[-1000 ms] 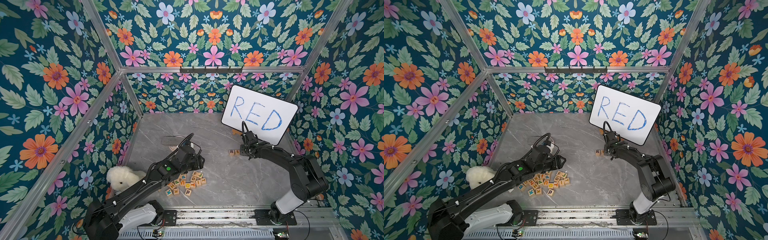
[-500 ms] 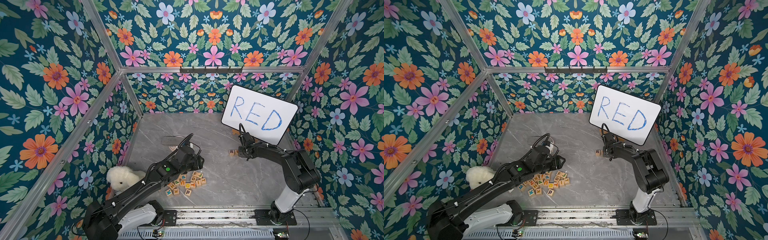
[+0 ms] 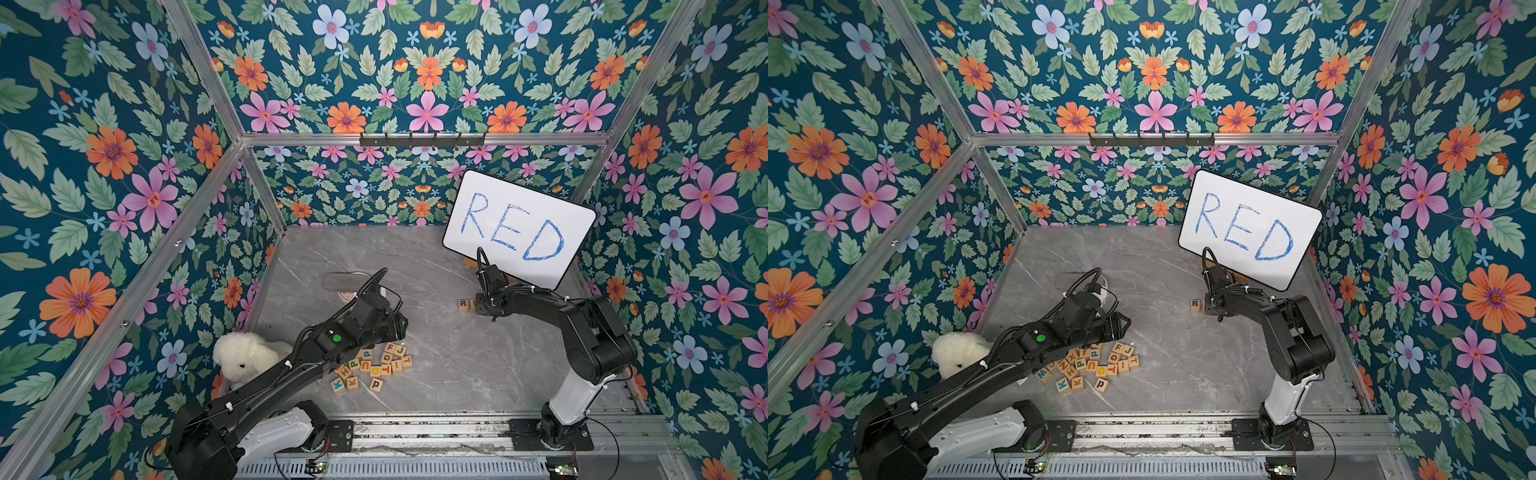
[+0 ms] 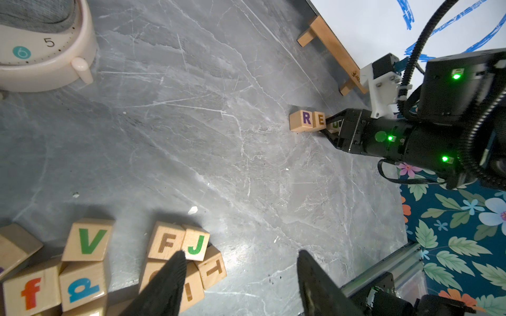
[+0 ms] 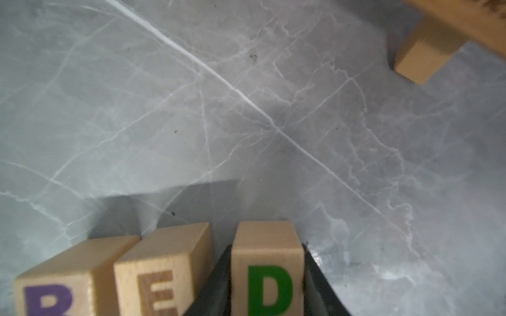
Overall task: Assemble the uppercase word "red" with letter blocks
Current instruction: Place the letter block at the center of the board.
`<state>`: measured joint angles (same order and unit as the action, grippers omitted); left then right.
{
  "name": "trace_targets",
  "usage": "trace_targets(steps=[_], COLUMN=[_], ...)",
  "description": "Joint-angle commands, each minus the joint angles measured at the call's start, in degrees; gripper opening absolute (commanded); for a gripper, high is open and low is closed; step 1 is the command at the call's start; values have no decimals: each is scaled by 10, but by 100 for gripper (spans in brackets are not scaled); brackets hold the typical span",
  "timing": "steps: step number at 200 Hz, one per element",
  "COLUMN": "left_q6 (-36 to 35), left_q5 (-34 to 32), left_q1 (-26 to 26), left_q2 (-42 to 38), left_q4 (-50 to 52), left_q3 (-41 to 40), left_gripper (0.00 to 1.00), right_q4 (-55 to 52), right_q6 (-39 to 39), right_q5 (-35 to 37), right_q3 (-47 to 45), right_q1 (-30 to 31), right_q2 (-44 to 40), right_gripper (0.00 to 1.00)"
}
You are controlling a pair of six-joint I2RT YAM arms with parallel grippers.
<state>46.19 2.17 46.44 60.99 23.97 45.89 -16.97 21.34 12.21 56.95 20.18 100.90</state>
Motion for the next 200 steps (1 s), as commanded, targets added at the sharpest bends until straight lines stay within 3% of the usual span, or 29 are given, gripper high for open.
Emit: trace_targets(steps=[1, 145, 200], left_q6=[0, -10, -29], left_q5=[-12, -3, -21], left_q1=[0, -1, -1], left_q2=[2, 21, 50], left_q4=[-2, 0, 13], left_q3=[0, 17, 47], left_gripper=[67, 67, 67], right_q4=[-12, 7, 8], right_q6=[4, 5, 8], right_q5=[-2, 10, 7], right_q3=[4, -11, -39], right_q1=[0, 0, 0], right_q2=[2, -15, -104], right_gripper=[39, 42, 50])
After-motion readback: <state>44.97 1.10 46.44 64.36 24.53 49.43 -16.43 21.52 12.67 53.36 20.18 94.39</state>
